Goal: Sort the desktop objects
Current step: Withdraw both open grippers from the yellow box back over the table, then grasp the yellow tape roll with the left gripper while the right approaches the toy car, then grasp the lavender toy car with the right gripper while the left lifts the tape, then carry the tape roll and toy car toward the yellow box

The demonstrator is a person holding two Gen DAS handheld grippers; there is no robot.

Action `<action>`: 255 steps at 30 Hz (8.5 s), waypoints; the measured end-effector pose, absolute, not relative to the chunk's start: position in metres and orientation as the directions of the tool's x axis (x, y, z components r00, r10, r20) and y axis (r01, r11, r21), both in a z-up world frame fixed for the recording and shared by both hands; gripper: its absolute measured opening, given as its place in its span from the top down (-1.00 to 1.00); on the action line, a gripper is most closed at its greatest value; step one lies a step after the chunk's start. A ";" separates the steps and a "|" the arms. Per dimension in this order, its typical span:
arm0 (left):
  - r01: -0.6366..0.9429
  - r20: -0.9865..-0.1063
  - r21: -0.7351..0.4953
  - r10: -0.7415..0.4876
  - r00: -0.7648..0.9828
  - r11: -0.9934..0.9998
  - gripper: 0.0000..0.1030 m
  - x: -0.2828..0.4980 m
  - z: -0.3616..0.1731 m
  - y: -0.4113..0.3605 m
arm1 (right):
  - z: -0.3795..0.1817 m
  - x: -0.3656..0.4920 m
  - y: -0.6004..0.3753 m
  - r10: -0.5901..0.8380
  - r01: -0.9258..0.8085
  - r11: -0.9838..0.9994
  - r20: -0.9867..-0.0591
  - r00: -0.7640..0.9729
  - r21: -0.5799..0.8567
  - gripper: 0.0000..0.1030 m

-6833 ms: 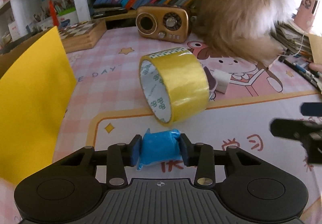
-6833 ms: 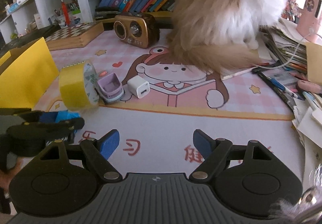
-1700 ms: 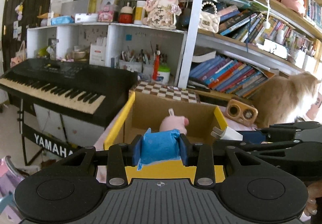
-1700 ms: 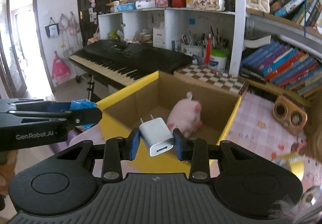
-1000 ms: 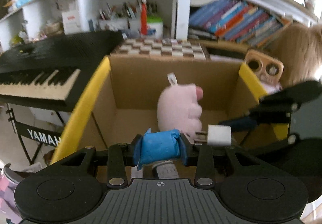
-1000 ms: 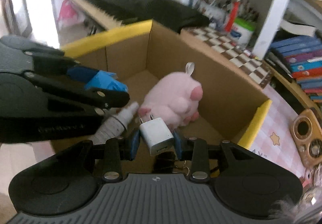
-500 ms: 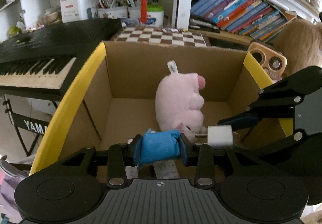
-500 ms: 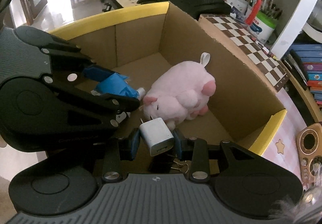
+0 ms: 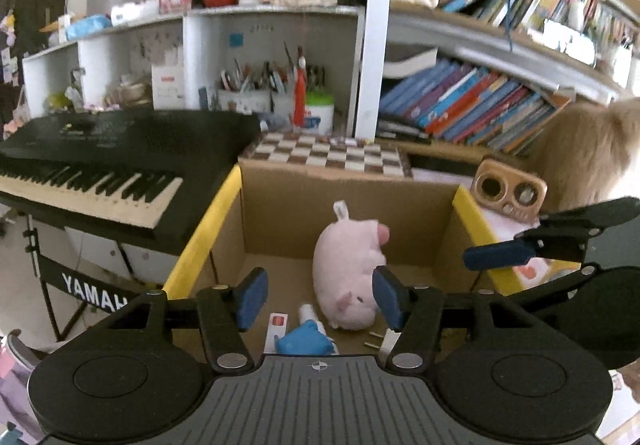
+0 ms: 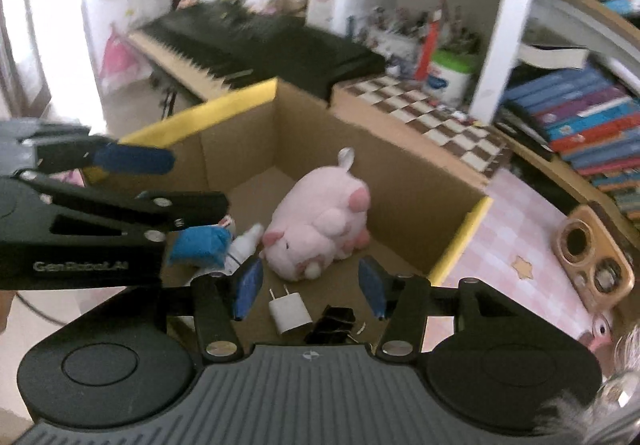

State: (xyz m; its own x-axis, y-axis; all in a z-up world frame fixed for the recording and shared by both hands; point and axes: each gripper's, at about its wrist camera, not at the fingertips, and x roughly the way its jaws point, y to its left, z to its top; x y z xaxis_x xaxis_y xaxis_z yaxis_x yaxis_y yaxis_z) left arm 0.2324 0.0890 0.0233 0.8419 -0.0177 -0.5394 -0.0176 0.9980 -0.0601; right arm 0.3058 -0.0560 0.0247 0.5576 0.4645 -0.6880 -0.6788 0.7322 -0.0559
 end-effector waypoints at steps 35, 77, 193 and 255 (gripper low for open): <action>-0.076 -0.468 -0.124 0.009 0.883 0.989 -0.45 0.071 0.032 0.109 | 0.036 0.115 -0.129 0.247 -0.298 0.954 -0.524 0.815 -0.014 -0.05; 0.038 -0.588 -0.101 -0.090 0.804 0.994 -0.48 0.011 -0.006 0.068 | -0.006 0.024 -0.128 0.215 -0.307 0.950 -0.611 0.762 -0.049 -0.40; 0.072 -0.642 -0.060 -0.094 0.761 0.996 0.24 0.232 0.005 -0.138 | -0.055 0.298 -0.323 0.271 -0.344 0.939 -0.664 0.697 0.022 -0.56; 0.246 -0.511 -0.177 -0.303 0.804 0.953 0.32 0.148 0.024 -0.113 | -0.008 0.204 -0.315 0.293 -0.311 0.947 -0.626 0.723 0.083 -0.01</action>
State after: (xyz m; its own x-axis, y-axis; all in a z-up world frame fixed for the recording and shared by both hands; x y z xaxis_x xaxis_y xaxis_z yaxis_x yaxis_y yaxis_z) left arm 0.1475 -0.1130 0.0239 0.8043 -0.3029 -0.5112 0.2462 0.9529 -0.1774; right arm 0.2040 -0.3151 -0.0076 0.7226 0.2925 -0.6263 -0.3110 0.9467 0.0834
